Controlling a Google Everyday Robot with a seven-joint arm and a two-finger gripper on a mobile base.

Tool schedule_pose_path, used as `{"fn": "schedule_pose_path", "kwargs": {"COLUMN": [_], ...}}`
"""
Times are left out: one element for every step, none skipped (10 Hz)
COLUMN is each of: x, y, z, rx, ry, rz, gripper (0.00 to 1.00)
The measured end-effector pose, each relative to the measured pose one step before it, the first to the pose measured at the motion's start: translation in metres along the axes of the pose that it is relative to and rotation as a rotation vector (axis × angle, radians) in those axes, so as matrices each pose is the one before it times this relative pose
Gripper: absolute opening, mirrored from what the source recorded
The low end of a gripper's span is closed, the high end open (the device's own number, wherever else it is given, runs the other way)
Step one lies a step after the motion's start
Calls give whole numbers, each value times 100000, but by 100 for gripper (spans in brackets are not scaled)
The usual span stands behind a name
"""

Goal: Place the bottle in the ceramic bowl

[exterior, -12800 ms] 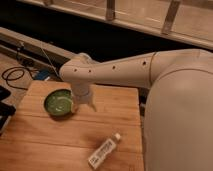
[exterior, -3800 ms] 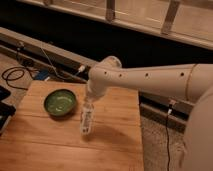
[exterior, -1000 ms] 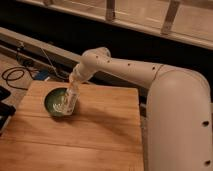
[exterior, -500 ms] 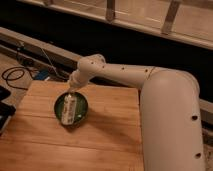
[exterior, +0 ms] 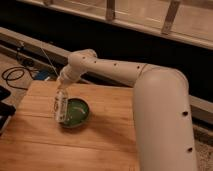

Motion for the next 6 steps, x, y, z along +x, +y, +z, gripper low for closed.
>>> {"fn": "schedule_pose_path", "kwargs": {"x": [-17, 52, 2, -4, -21, 3], "y": [-45, -336, 19, 208, -95, -120], "z": [-30, -110, 37, 111, -65, -74], "rx": [77, 259, -31, -143, 92, 75], "ry": [-12, -66, 21, 136, -109, -87], "rz": [34, 387, -17, -247, 99, 155], "gripper": [0, 2, 7, 21, 30, 38]}}
